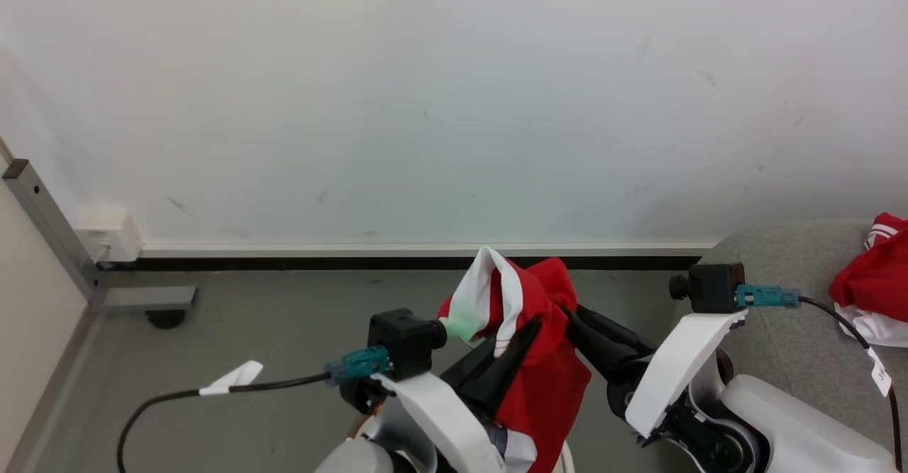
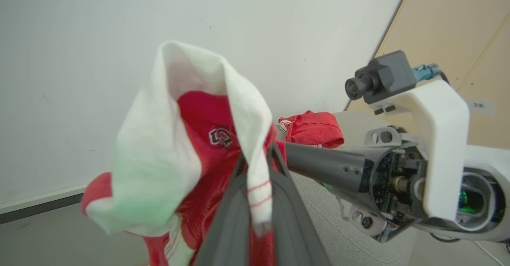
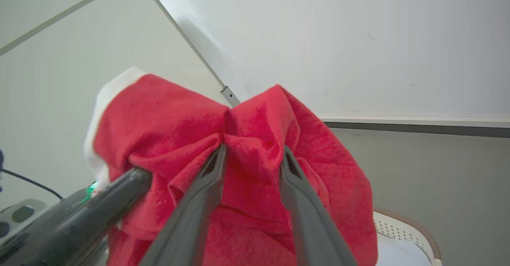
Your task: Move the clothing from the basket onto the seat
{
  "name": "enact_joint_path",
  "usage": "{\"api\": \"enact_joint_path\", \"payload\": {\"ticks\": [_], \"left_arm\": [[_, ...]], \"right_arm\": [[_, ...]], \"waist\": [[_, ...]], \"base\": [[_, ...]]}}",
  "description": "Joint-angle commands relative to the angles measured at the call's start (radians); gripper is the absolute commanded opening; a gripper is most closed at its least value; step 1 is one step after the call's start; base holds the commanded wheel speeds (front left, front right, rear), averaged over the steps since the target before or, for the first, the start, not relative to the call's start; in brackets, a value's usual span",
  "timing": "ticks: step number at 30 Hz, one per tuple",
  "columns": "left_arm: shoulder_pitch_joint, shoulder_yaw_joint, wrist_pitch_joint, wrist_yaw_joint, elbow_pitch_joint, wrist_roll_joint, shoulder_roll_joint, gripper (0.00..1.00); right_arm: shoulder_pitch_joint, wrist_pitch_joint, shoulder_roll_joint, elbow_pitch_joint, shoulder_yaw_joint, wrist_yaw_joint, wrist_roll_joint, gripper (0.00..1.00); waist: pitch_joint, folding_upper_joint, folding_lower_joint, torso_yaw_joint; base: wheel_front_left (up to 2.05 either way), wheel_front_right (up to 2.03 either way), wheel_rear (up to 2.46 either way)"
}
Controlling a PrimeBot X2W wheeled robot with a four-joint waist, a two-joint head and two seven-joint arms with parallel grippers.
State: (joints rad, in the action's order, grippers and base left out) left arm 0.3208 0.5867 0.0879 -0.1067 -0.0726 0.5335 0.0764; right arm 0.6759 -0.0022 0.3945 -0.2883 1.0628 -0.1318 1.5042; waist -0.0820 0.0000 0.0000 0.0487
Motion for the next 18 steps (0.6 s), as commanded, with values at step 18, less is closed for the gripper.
{"api": "enact_joint_path", "payload": {"ticks": [18], "left_arm": [[-0.004,-0.005,-0.026,0.024,-0.033,-0.005,0.029,0.00]], "right_arm": [[0.059,-0.137,0.044,0.006,0.084,0.002,-0.060,0.00]], "waist": [[0.004,0.0000,0.0000,-0.019]], "base": [[0.00,0.00,0.00]]}}
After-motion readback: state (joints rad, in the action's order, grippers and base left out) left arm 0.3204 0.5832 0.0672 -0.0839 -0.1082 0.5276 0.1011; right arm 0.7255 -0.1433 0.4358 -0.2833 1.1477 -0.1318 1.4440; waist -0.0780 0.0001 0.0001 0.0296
